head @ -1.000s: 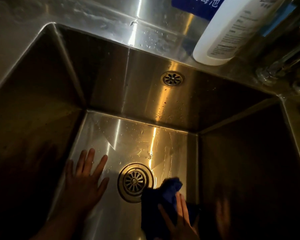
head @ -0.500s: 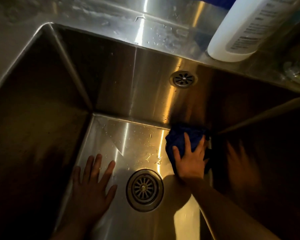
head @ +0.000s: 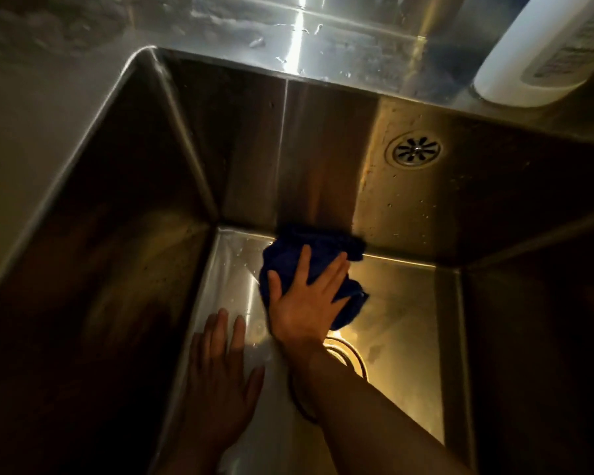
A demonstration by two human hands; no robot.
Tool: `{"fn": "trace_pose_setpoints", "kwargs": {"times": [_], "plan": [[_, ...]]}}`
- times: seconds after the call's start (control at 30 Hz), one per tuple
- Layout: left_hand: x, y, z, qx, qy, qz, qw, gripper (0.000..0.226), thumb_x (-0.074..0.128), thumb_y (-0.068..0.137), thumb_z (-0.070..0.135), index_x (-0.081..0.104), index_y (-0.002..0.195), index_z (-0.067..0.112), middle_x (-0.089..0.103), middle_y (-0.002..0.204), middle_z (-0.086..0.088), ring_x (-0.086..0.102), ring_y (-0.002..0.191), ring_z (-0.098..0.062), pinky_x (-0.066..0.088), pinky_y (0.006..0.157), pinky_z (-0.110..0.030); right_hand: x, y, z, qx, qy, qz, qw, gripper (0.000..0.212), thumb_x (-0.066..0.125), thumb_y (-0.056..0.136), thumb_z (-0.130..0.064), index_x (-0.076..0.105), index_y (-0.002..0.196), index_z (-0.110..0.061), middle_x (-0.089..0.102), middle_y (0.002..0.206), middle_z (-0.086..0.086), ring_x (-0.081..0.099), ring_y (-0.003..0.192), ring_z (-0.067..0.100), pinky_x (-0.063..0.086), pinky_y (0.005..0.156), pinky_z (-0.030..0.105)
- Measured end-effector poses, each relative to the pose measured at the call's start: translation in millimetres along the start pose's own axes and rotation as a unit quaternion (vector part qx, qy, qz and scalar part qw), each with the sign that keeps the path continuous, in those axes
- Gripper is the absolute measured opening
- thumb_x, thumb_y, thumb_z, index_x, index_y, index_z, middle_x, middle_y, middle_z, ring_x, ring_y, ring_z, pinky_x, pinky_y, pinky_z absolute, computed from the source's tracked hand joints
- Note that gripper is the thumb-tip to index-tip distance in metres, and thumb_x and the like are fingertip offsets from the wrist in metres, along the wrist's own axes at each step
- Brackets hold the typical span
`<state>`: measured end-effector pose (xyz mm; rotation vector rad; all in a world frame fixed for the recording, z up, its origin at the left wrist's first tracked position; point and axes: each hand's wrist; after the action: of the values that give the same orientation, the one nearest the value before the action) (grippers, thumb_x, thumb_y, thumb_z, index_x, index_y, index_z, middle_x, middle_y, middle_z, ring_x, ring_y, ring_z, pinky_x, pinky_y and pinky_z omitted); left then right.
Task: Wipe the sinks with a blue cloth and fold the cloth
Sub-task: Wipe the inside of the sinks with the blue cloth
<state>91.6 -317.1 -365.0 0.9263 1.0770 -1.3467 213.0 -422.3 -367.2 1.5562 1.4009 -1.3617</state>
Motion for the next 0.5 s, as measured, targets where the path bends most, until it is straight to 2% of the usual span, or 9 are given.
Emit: {"fn": "trace_pose_setpoints", "kwargs": {"times": [0.1, 0.13, 0.2, 0.23, 0.3, 0.33, 0.4, 0.47, 0.5], "plan": [[-3, 4, 5, -0.044, -0.078, 0.056, 0.994, 0.066, 0.021, 0.098, 0.043, 0.031, 0.141, -0.006, 0.032, 0.148, -0.029, 0.029, 0.138, -0.04, 0.022, 0.112, -0.048, 8, -13, -42, -0.048, 0.027, -0.015, 0.998, 0.072, 0.017, 0.087, -0.068, 0.016, 0.149, -0.032, -0.001, 0.157, 0.026, 0.001, 0.145, 0.041, 0.009, 0.107, 0.068], [-4, 6, 7, -0.084, -0.105, 0.064, 0.989, 0.066, 0.024, 0.097, 0.04, 0.032, 0.14, -0.009, 0.034, 0.145, -0.031, 0.032, 0.135, -0.044, 0.026, 0.111, -0.049, 12, -18, -55, -0.075, 0.041, -0.025, 0.996, 0.07, 0.018, 0.088, -0.067, 0.016, 0.149, -0.033, -0.005, 0.157, 0.024, -0.005, 0.146, 0.039, 0.004, 0.108, 0.068], [-8, 8, 7, -0.157, -0.145, 0.075, 0.974, 0.067, 0.031, 0.09, 0.033, 0.03, 0.139, -0.013, 0.037, 0.141, -0.035, 0.04, 0.128, -0.052, 0.033, 0.105, -0.055, 18, -24, -75, -0.127, 0.076, -0.077, 0.986, 0.068, 0.015, 0.09, -0.066, 0.005, 0.149, -0.035, -0.024, 0.156, 0.016, -0.027, 0.142, 0.029, -0.019, 0.106, 0.06], [-10, 8, 7, -0.17, -0.157, 0.084, 0.969, 0.07, 0.032, 0.09, 0.035, 0.026, 0.14, -0.013, 0.036, 0.142, -0.036, 0.04, 0.127, -0.053, 0.033, 0.103, -0.057, 19, -23, -81, -0.14, 0.092, -0.11, 0.98, 0.067, 0.013, 0.09, -0.065, 0.001, 0.149, -0.036, -0.031, 0.154, 0.012, -0.035, 0.139, 0.025, -0.029, 0.102, 0.054], [-16, 7, 7, -0.147, -0.171, 0.088, 0.97, 0.075, 0.025, 0.095, 0.048, 0.018, 0.145, -0.008, 0.03, 0.145, -0.035, 0.033, 0.131, -0.049, 0.029, 0.106, -0.054, 14, -17, -83, -0.151, 0.119, -0.182, 0.964, 0.063, 0.014, 0.094, -0.061, -0.004, 0.149, -0.037, -0.037, 0.151, 0.005, -0.041, 0.135, 0.02, -0.036, 0.097, 0.049], [-20, 8, 8, -0.122, -0.167, 0.092, 0.974, 0.073, 0.019, 0.097, 0.048, 0.018, 0.145, -0.006, 0.029, 0.146, -0.034, 0.031, 0.132, -0.046, 0.028, 0.107, -0.053, 6, -14, -80, -0.153, 0.149, -0.227, 0.95, 0.06, 0.017, 0.096, -0.058, -0.003, 0.149, -0.038, -0.036, 0.152, 0.003, -0.039, 0.136, 0.018, -0.033, 0.101, 0.053], [-28, 19, 12, -0.078, -0.139, 0.115, 0.981, 0.066, 0.023, 0.097, 0.042, 0.026, 0.142, -0.006, 0.031, 0.145, -0.032, 0.03, 0.132, -0.043, 0.028, 0.107, -0.054, -16, -10, -64, -0.15, 0.271, -0.264, 0.913, 0.053, 0.023, 0.101, -0.047, 0.008, 0.15, -0.037, -0.02, 0.158, -0.004, -0.023, 0.143, 0.012, -0.014, 0.115, 0.056], [-36, 44, 17, -0.042, -0.104, 0.126, 0.986, 0.062, 0.034, 0.09, 0.033, 0.031, 0.141, -0.002, 0.031, 0.147, -0.028, 0.027, 0.134, -0.039, 0.027, 0.11, -0.052, -41, -11, -37, -0.132, 0.378, -0.189, 0.896, 0.048, 0.026, 0.102, -0.039, 0.021, 0.149, -0.032, 0.006, 0.16, -0.011, 0.004, 0.146, 0.007, 0.007, 0.121, 0.045], [-38, 60, 18, -0.019, -0.07, 0.119, 0.99, 0.062, 0.038, 0.088, 0.031, 0.032, 0.142, 0.0, 0.031, 0.148, -0.026, 0.026, 0.136, -0.038, 0.025, 0.111, -0.052, -52, -13, -18, -0.129, 0.375, -0.129, 0.909, 0.048, 0.025, 0.101, -0.04, 0.023, 0.148, -0.032, 0.012, 0.158, -0.014, 0.01, 0.145, 0.003, 0.011, 0.121, 0.039]]}}
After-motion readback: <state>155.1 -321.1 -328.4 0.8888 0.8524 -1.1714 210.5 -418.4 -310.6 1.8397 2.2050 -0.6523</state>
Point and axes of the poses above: each hand's wrist, its own y-axis towards the middle knuckle, its own x-axis out of the palm, z = x × y
